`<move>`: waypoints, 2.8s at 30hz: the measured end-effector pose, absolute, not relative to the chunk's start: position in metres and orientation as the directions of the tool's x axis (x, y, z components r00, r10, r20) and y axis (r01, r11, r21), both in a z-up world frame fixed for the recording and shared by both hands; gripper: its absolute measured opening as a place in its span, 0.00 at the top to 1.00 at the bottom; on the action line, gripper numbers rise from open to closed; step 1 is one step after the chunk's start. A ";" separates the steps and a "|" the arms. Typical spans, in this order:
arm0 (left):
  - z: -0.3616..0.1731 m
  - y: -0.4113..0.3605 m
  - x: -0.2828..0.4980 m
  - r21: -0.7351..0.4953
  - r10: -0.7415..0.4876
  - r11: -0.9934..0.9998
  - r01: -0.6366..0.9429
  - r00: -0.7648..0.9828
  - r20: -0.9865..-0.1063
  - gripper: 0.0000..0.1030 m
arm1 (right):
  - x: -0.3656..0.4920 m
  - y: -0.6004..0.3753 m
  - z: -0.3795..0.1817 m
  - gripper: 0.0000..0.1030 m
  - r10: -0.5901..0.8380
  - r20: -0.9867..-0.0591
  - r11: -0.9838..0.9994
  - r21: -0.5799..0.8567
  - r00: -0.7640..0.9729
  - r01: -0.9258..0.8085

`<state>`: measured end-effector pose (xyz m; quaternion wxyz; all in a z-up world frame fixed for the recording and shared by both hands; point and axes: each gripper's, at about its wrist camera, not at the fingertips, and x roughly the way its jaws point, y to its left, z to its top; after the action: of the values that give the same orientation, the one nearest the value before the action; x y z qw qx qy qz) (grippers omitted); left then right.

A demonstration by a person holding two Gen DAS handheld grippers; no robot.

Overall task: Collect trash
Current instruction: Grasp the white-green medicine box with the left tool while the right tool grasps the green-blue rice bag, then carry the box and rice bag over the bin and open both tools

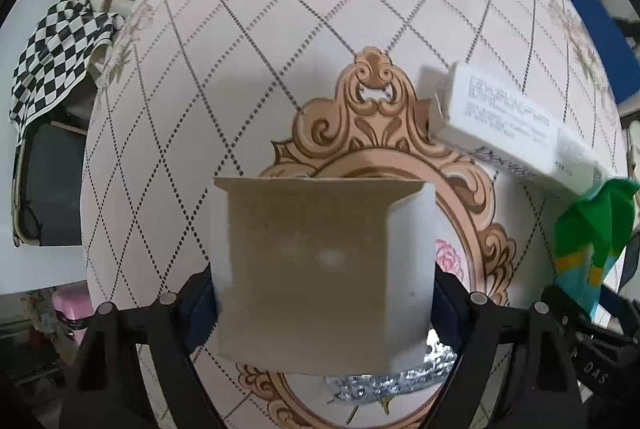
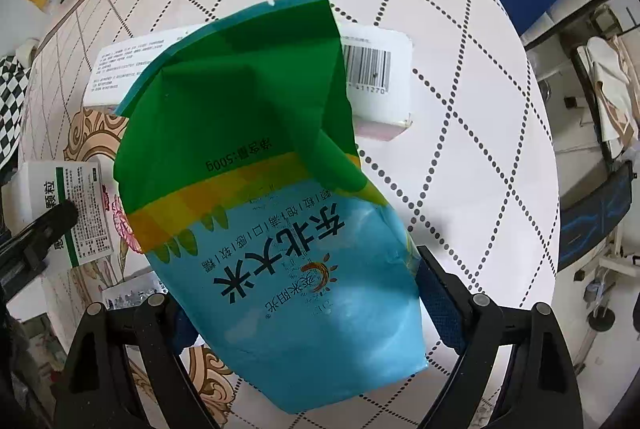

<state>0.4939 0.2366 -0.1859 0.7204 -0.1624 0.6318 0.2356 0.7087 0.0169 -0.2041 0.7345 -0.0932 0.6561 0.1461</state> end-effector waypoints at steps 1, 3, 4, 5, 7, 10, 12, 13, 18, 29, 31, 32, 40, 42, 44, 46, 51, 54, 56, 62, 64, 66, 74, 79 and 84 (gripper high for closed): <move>-0.183 0.236 0.490 0.066 0.141 0.833 -0.550 0.095 -0.985 0.18 | 0.707 0.017 -0.203 0.11 0.101 -0.990 0.938 0.061 0.101 -0.342; -0.174 0.230 0.480 0.070 0.160 0.828 -0.557 0.115 -0.980 0.18 | 0.705 0.016 -0.199 0.12 0.109 -0.987 0.933 0.060 0.119 -0.355; -0.169 0.226 0.474 0.074 0.172 0.824 -0.561 0.125 -0.977 0.18 | 0.703 0.013 -0.197 0.12 0.117 -0.985 0.932 0.065 0.127 -0.357; -0.165 0.222 0.469 0.075 0.183 0.821 -0.565 0.136 -0.974 0.18 | 0.698 0.010 -0.195 0.12 0.128 -0.983 0.930 0.074 0.128 -0.359; -0.152 0.211 0.457 0.095 0.218 0.816 -0.570 0.151 -0.964 0.18 | 0.691 0.004 -0.189 0.12 0.145 -0.979 0.927 0.084 0.143 -0.367; -0.130 0.190 0.428 0.111 0.262 0.808 -0.579 0.184 -0.947 0.18 | 0.673 -0.011 -0.180 0.12 0.166 -0.970 0.923 0.089 0.179 -0.375; -0.116 0.178 0.404 0.107 0.278 0.803 -0.586 0.210 -0.937 0.18 | 0.659 -0.024 -0.172 0.12 0.180 -0.963 0.922 0.094 0.201 -0.377; -0.109 0.171 0.391 0.104 0.284 0.802 -0.588 0.223 -0.933 0.18 | 0.652 -0.029 -0.168 0.12 0.184 -0.960 0.921 0.093 0.212 -0.378; -0.076 0.143 0.320 0.054 0.284 0.804 -0.591 0.302 -0.910 0.18 | 0.592 -0.066 -0.136 0.12 0.221 -0.935 0.918 0.104 0.277 -0.382; -0.023 0.059 0.127 -0.053 0.210 0.877 -0.478 0.480 -0.852 0.18 | 0.332 -0.142 -0.078 0.12 0.316 -0.882 0.929 0.213 0.348 -0.304; -0.023 0.047 0.100 -0.070 0.185 0.886 -0.459 0.487 -0.854 0.18 | 0.282 -0.160 -0.083 0.12 0.336 -0.884 0.927 0.251 0.325 -0.278; -0.025 0.040 0.086 -0.078 0.171 0.889 -0.452 0.485 -0.858 0.18 | 0.257 -0.170 -0.086 0.12 0.341 -0.886 0.926 0.260 0.315 -0.272; -0.095 -0.020 -0.015 -0.133 0.037 0.903 -0.409 0.383 -0.923 0.18 | 0.110 -0.232 -0.172 0.12 0.339 -0.933 0.925 0.306 0.124 -0.226; -0.136 -0.027 -0.034 -0.120 0.021 0.900 -0.420 0.317 -0.948 0.18 | 0.086 -0.246 -0.209 0.12 0.321 -0.945 0.930 0.302 0.066 -0.210; -0.180 -0.028 -0.047 -0.118 -0.004 0.888 -0.445 0.250 -0.968 0.18 | 0.068 -0.256 -0.258 0.12 0.303 -0.953 0.935 0.299 -0.006 -0.188; -0.232 -0.025 -0.058 -0.133 -0.038 0.863 -0.487 0.199 -0.979 0.18 | 0.056 -0.261 -0.310 0.12 0.294 -0.953 0.940 0.303 -0.078 -0.159; -0.365 -0.008 -0.047 -0.188 -0.128 0.812 -0.553 0.146 -0.981 0.18 | 0.054 -0.257 -0.432 0.12 0.297 -0.943 0.939 0.316 -0.148 -0.132; -0.443 0.006 -0.024 -0.244 -0.203 0.777 -0.580 0.136 -0.970 0.17 | 0.066 -0.247 -0.511 0.12 0.293 -0.942 0.941 0.314 -0.162 -0.124; -0.481 0.012 -0.008 -0.254 -0.218 0.781 -0.570 0.133 -0.967 0.16 | 0.075 -0.241 -0.563 0.12 0.296 -0.939 0.940 0.319 -0.176 -0.123; -0.574 0.020 0.028 -0.271 -0.262 0.777 -0.568 0.099 -0.960 0.12 | 0.100 -0.220 -0.678 0.11 0.330 -0.905 0.917 0.375 -0.270 -0.134; -0.586 0.022 0.033 -0.268 -0.260 0.772 -0.577 0.099 -0.961 0.06 | 0.109 -0.209 -0.701 0.09 0.353 -0.882 0.906 0.406 -0.311 -0.124; -0.583 0.023 0.031 -0.262 -0.243 0.768 -0.584 0.113 -0.963 0.04 | 0.113 -0.202 -0.716 0.08 0.369 -0.868 0.898 0.426 -0.334 -0.115; -0.552 0.026 0.011 -0.197 -0.162 0.774 -0.602 0.112 -0.980 0.04 | 0.122 -0.194 -0.702 0.00 0.374 -0.867 0.888 0.437 -0.329 -0.144; -0.531 0.020 -0.008 -0.105 -0.067 0.779 -0.618 0.084 -0.994 0.04 | 0.125 -0.193 -0.670 0.00 0.266 -0.934 0.909 0.325 -0.238 -0.261; -0.508 0.008 -0.020 -0.060 -0.029 0.787 -0.614 0.060 -0.998 0.04 | 0.116 -0.193 -0.635 0.00 0.117 -0.986 0.910 0.156 -0.122 -0.384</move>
<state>-0.0201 0.0081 -0.5078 0.6848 -0.2468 0.6516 0.2137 0.1156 -0.1928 -0.6353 0.6561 -0.0920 0.7244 0.1907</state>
